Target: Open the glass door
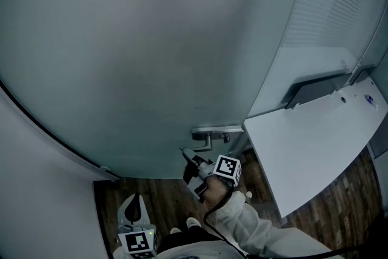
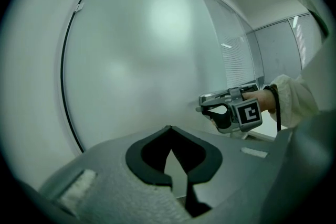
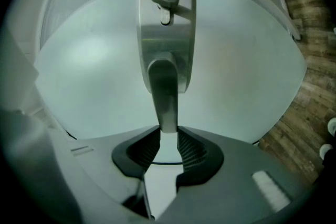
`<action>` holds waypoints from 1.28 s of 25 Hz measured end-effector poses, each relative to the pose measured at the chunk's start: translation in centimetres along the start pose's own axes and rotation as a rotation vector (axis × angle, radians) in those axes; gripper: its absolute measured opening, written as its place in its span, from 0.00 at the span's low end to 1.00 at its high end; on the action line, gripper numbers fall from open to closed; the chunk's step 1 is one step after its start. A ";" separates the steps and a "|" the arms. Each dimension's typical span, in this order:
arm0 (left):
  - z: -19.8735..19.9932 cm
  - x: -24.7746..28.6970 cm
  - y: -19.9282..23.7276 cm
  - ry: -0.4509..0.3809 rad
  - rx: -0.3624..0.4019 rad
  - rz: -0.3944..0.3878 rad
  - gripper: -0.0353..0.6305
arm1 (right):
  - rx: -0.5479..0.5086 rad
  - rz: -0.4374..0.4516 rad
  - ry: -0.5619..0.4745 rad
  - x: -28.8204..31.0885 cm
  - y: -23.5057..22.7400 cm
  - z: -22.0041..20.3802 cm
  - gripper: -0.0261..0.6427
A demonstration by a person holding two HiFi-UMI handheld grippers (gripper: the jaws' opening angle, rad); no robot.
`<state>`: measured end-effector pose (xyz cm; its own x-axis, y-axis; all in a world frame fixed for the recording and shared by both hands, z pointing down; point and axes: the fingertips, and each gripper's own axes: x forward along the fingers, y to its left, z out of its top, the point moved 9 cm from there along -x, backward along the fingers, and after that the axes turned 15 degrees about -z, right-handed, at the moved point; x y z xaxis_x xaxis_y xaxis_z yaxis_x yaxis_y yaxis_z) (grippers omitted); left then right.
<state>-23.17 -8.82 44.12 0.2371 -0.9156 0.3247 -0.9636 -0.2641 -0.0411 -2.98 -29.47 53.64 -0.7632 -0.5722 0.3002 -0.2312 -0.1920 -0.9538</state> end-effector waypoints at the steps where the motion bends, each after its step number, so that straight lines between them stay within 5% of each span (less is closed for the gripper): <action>1: -0.5 -0.6 -0.3 0.008 -0.008 0.004 0.06 | -0.003 -0.005 0.010 -0.8 -0.1 -0.5 0.19; 3: -1.3 -1.3 -0.9 0.021 -0.022 0.011 0.06 | -0.034 -0.015 0.026 -2.8 -0.4 -1.7 0.05; 7: -1.8 -2.3 -2.2 -0.005 -0.019 0.018 0.06 | -0.226 0.005 0.035 -6.9 -0.9 -4.2 0.05; 12: -1.5 -7.0 -4.7 -0.063 0.014 0.006 0.06 | -0.826 -0.100 -0.085 -15.6 0.1 -9.0 0.05; 16: -4.2 -12.4 -8.2 -0.086 0.006 0.000 0.06 | -1.112 -0.141 -0.128 -22.9 -0.8 -14.8 0.05; 23: -10.2 -23.5 -15.7 -0.105 -0.062 0.000 0.06 | -1.291 -0.162 -0.318 -34.9 -1.4 -24.1 0.05; 32: -8.8 -31.6 -21.0 -0.115 -0.015 -0.004 0.06 | -1.322 -0.199 -0.432 -43.4 -1.5 -28.8 0.05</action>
<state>-11.54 28.29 43.06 0.2526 -0.9434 0.2146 -0.9642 -0.2640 -0.0253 13.12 18.65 41.60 -0.4635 -0.8676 0.1802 -0.8855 0.4459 -0.1309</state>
